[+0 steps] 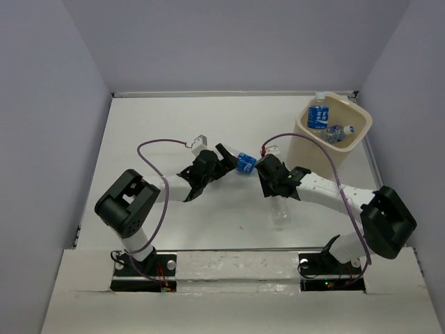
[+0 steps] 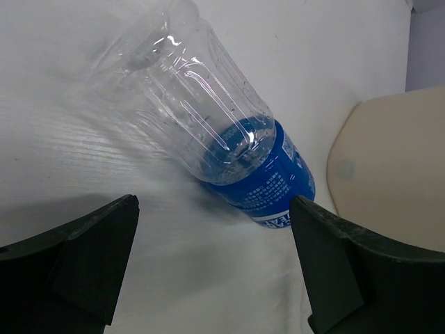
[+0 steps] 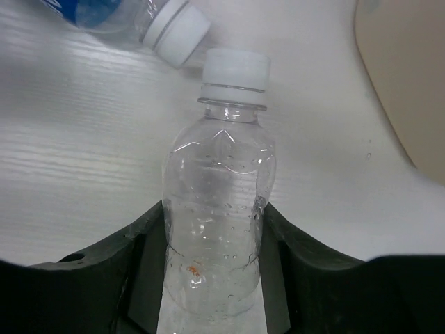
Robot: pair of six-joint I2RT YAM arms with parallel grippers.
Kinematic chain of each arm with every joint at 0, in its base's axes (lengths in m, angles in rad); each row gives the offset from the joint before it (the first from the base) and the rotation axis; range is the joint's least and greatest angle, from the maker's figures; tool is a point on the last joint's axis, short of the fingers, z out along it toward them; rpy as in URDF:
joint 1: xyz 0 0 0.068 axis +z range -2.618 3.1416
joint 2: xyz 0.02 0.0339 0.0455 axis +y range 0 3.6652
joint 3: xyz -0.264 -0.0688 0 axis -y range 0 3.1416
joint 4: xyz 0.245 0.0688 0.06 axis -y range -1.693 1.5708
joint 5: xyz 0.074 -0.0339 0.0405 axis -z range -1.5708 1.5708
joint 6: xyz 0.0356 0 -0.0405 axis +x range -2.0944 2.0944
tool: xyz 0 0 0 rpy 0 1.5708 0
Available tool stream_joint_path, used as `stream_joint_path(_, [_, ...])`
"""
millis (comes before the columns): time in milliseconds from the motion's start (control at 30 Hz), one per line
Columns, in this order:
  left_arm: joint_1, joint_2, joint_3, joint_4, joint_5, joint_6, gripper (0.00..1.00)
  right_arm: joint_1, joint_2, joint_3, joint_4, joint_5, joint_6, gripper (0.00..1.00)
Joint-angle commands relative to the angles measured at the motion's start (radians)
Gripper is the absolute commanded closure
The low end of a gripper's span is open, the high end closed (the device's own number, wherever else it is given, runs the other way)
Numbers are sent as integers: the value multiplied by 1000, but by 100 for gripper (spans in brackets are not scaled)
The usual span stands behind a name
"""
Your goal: Put the plastic bottles in the bin
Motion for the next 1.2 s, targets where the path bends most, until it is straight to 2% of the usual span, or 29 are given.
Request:
stream_joint_path(0, [11, 29, 58, 40, 3, -6, 1, 11, -119, -13, -13, -91, 30, 66])
stream_joint_path(367, [33, 79, 93, 39, -41, -4, 1, 98, -257, 2, -99, -174, 68, 73])
stream_joint_path(467, [40, 95, 109, 42, -57, -3, 1, 140, -318, 62, -119, -171, 50, 73])
stream_joint_path(600, [49, 124, 144, 40, -66, -10, 1, 160, -341, 151, -56, -165, -7, 73])
stream_joint_path(833, [66, 164, 196, 40, -103, -21, 1, 160, -257, 318, 5, -143, -102, 73])
stream_joint_path(967, [66, 213, 233, 40, -109, -30, 1, 160, -229, 413, 57, 7, -172, 76])
stream_joint_path(1033, [66, 239, 253, 39, -109, -29, 1, 160, -239, 453, 126, 149, -219, 76])
stream_joint_path(1067, [66, 248, 257, 42, -113, -29, 1, 160, -249, 487, 205, 236, -283, 76])
stream_joint_path(1133, [65, 257, 262, 43, -120, -27, 3, 146, -272, 490, 325, 312, -375, 76])
stream_joint_path(1167, [66, 260, 265, 45, -126, -24, 4, 134, -285, 487, 387, 346, -472, 76])
